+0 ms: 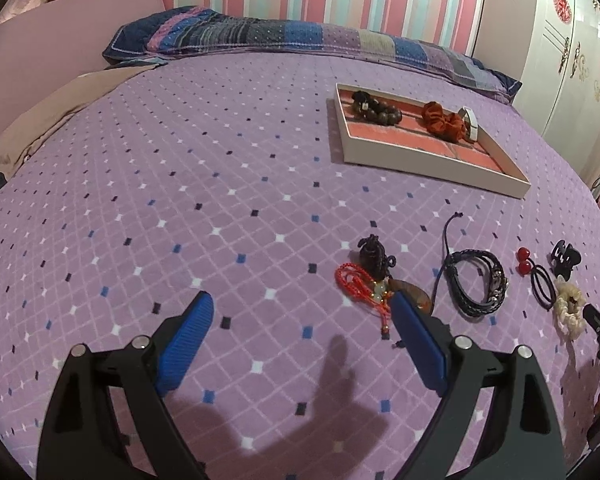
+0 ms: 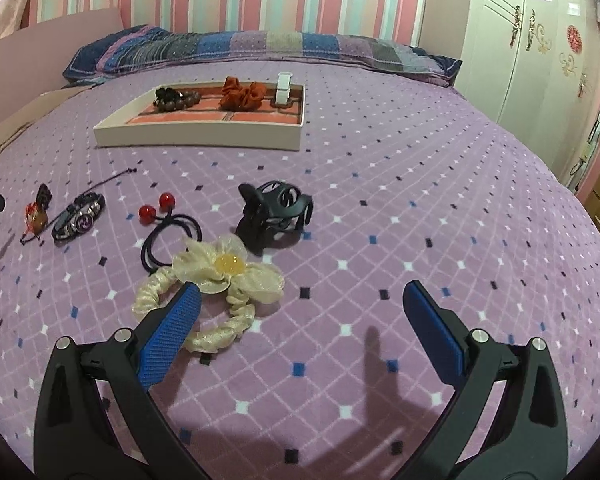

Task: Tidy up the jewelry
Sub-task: 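Grasp the cream flower scrunchie with the right tool while the left tool grasps the black tassel pendant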

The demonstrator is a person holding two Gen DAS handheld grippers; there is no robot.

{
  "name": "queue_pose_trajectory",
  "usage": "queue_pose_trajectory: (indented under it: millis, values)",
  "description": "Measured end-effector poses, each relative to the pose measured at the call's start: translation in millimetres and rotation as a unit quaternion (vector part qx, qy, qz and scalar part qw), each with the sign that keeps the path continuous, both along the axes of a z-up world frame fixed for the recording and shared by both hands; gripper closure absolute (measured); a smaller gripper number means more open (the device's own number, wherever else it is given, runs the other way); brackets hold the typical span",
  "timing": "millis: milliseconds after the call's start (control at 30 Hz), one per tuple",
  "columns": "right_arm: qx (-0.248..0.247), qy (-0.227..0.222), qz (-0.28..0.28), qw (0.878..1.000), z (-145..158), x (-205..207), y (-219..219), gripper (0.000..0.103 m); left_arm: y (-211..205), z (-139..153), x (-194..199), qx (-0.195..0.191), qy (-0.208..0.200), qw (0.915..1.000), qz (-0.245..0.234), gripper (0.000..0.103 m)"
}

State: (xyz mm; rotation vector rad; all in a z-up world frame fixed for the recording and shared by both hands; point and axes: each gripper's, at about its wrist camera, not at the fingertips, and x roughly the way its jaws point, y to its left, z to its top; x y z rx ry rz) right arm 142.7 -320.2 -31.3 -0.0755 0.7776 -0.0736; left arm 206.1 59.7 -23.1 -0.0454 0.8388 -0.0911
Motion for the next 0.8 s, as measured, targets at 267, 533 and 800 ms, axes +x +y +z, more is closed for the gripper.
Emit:
queue_pose_trajectory:
  millis: [267, 533, 800]
  values:
    - [-0.005, 0.023, 0.003, 1.000, -17.5, 12.7, 4.5, 0.012, -7.8, -9.8, 19.3, -0.004, 0.010, 0.9999, -0.006, 0.015]
    - [0.006, 0.026, 0.009, 1.000, -20.2, 21.7, 6.1, 0.028, -28.7, -12.0, 38.5, 0.005, 0.009, 0.9997, -0.022, 0.015]
    - [0.007, 0.028, 0.017, 0.999, -20.6, 29.2, 14.2, 0.050, -44.3, -12.5, 52.9, 0.011, -0.002, 0.9992, -0.037, 0.016]
